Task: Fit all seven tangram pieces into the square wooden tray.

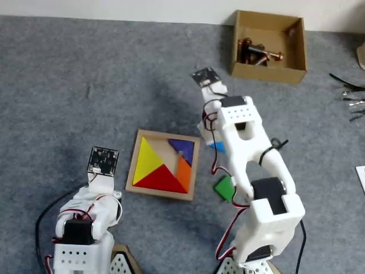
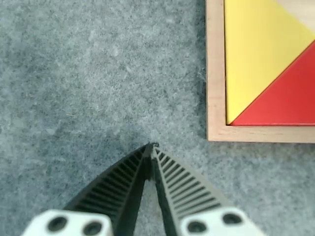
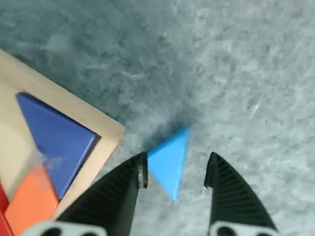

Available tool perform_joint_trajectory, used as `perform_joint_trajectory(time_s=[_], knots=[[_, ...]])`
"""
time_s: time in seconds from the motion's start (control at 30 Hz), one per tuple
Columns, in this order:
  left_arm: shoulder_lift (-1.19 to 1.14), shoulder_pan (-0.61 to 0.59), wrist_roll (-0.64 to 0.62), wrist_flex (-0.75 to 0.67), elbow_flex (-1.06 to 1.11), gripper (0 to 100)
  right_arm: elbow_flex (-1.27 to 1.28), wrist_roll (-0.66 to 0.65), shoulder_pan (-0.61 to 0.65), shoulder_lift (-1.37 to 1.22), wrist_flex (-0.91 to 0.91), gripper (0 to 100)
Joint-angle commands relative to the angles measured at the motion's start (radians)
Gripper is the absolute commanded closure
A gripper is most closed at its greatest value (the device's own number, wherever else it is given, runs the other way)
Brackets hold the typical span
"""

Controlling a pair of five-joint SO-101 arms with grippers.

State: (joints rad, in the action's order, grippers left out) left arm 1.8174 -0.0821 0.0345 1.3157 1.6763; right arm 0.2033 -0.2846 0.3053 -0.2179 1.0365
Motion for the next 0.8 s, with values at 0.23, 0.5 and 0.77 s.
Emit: perform_joint_trajectory(time_s=[0.23, 0.5, 0.77], knots=[[0.005, -0.010, 0.009, 0.005, 0.019, 99, 0.074, 0.037, 0.065, 0.018, -0.105, 81.4], [0.005, -0.010, 0.009, 0.005, 0.019, 99, 0.087, 0.032, 0.070, 0.016, -0.107, 81.4], [0.005, -0.010, 0.009, 0.005, 0.019, 99, 0.091, 0.032, 0.070, 0.015, -0.102, 81.4]])
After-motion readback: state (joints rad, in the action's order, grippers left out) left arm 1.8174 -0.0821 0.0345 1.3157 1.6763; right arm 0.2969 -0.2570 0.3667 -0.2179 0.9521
